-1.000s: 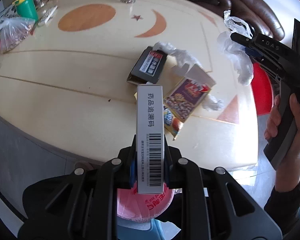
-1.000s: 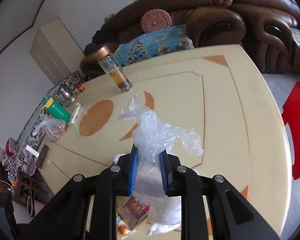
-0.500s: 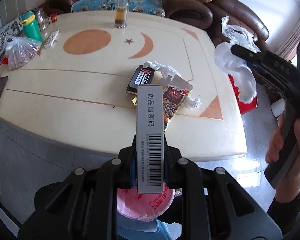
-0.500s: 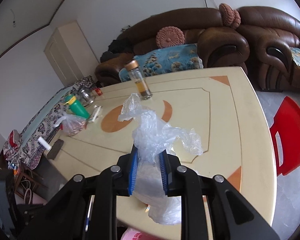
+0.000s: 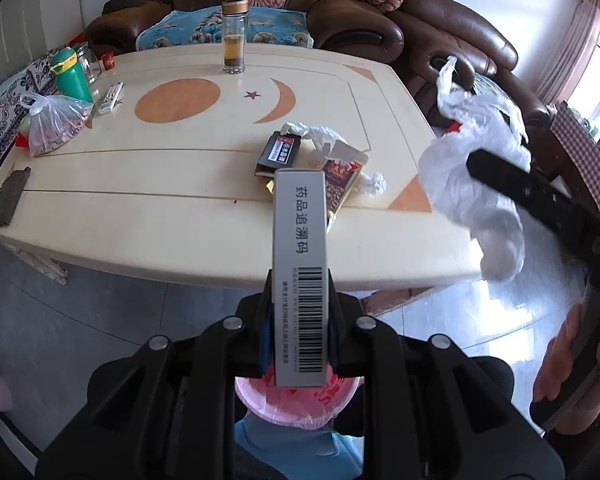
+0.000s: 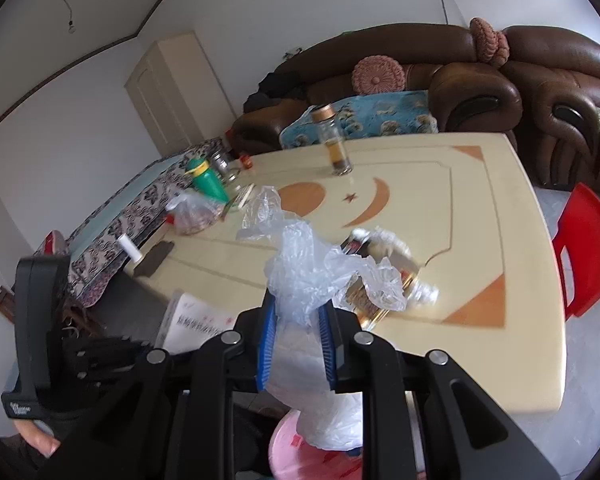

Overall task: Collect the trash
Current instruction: 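Lift the bag and medicine box and carry both over the pink bin, then lower into the bin and open the left tool while the right tool releases the bag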

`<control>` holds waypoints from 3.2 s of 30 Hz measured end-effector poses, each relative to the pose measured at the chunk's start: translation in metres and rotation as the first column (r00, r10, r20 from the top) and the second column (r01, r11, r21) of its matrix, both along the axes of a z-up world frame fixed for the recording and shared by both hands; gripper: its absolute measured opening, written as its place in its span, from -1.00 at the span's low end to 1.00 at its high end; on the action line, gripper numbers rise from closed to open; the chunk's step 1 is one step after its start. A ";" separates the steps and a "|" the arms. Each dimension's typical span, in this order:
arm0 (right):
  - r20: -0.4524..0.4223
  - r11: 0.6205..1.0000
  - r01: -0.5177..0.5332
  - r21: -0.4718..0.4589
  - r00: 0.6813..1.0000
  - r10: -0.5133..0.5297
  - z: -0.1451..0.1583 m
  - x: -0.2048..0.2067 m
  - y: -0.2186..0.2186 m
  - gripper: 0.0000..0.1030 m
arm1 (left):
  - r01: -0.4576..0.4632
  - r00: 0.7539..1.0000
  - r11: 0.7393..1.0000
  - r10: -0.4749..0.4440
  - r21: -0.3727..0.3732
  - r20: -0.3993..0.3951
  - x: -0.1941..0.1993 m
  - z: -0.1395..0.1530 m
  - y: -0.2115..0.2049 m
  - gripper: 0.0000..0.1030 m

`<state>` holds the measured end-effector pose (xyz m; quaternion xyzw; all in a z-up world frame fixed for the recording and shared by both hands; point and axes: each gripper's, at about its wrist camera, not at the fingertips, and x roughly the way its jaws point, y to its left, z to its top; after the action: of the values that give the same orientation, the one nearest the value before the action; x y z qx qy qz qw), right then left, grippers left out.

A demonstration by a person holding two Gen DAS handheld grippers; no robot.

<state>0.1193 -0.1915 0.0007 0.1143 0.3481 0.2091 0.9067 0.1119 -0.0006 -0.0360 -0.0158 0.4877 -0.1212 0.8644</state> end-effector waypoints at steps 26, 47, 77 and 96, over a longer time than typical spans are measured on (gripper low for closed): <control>-0.175 0.996 -0.038 -0.084 0.984 0.023 -0.116 -0.078 0.029 -0.60 | 0.182 0.976 0.981 -0.172 0.067 -0.130 -0.039 -0.099 -0.010 -0.59; -0.414 0.994 -0.050 -0.100 0.910 0.004 -0.255 -0.039 0.032 -0.60 | 0.282 0.906 0.953 -0.228 0.107 -0.356 -0.006 -0.231 -0.027 -0.59; -0.669 0.985 -0.147 -0.084 0.741 0.054 -0.397 -0.013 0.048 -0.60 | 0.252 0.756 0.965 -0.148 0.074 -0.638 0.027 -0.364 -0.028 -0.59; -0.694 0.981 -0.145 -0.131 0.720 0.014 -0.418 -0.003 0.050 -0.05 | 0.223 0.773 0.950 -0.036 0.217 -0.634 0.036 -0.373 -0.024 0.03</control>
<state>0.1162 -0.1417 -0.4178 0.0882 0.6819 0.1588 0.7085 0.1477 -0.0246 -0.4086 0.1016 0.7572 -0.0989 0.6376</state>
